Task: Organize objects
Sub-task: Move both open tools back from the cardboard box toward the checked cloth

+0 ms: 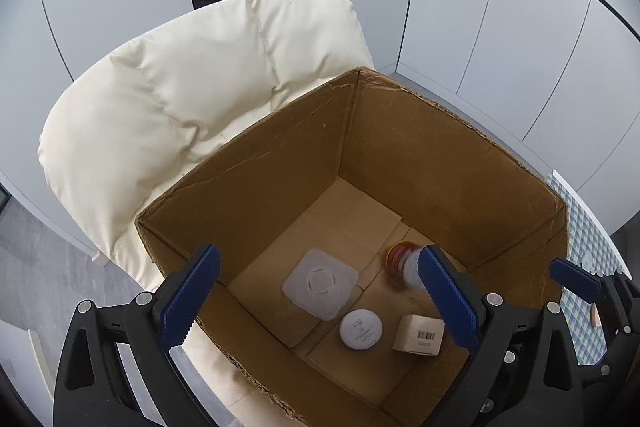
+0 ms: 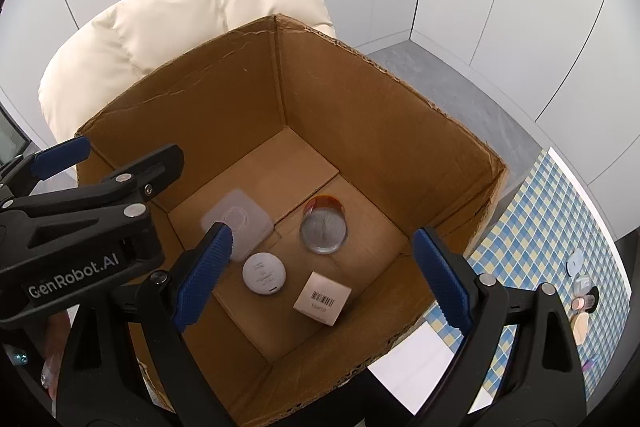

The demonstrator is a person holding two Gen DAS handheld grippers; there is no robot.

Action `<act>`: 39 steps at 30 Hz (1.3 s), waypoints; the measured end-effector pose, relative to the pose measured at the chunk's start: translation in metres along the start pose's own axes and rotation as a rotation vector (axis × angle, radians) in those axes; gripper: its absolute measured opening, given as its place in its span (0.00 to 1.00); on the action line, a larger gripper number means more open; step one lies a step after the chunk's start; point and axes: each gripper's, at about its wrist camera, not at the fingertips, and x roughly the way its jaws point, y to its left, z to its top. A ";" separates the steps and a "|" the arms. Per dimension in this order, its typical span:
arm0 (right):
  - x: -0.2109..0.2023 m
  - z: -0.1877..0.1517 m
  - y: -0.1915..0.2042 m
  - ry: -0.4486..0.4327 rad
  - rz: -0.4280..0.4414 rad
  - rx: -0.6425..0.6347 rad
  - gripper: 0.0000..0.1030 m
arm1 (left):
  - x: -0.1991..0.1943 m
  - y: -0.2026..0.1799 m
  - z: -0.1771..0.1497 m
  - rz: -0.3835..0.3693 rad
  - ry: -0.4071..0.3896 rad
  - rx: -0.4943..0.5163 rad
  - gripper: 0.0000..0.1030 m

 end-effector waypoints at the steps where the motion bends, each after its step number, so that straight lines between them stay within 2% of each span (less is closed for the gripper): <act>1: -0.003 -0.002 -0.002 0.001 0.001 0.001 0.91 | 0.001 -0.001 0.000 0.001 0.001 0.000 0.97; 24: -0.013 -0.010 -0.007 0.003 -0.007 0.024 0.91 | -0.012 -0.001 -0.006 0.008 0.016 -0.011 0.97; 39: -0.059 -0.045 -0.016 -0.009 -0.016 0.081 0.91 | -0.061 0.008 -0.039 -0.001 0.016 0.014 0.97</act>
